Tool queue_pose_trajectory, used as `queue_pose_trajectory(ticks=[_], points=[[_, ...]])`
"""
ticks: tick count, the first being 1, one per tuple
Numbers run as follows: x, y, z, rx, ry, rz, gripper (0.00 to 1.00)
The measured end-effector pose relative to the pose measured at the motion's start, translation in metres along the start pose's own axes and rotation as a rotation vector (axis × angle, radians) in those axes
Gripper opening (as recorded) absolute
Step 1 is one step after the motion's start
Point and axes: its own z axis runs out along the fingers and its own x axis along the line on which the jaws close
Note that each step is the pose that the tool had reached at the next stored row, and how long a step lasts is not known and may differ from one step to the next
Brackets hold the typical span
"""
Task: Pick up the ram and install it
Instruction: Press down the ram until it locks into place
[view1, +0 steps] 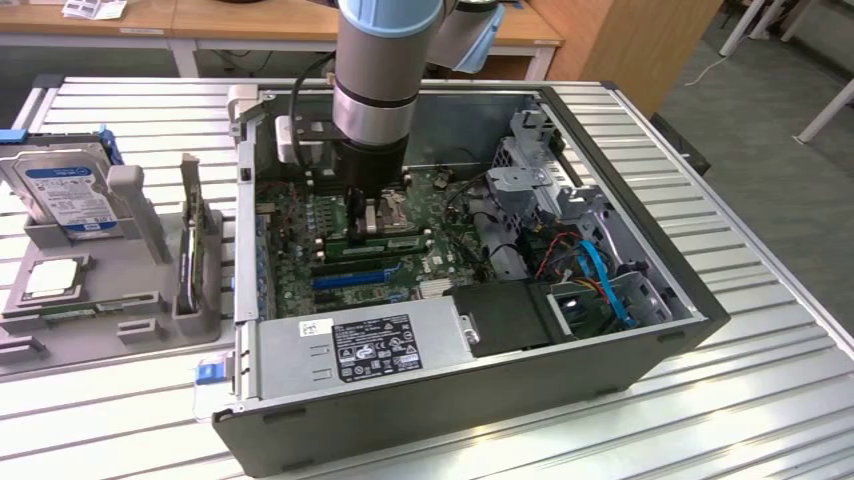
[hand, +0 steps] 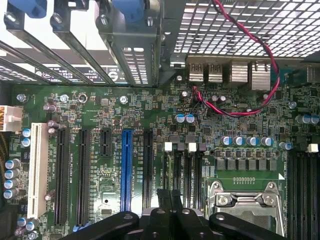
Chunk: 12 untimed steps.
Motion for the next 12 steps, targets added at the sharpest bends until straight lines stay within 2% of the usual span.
queue_pose_trajectory(ticks=[12], points=[[0.0, -0.0001, 0.0008, 0.0, 0.0, 0.0, 0.1]])
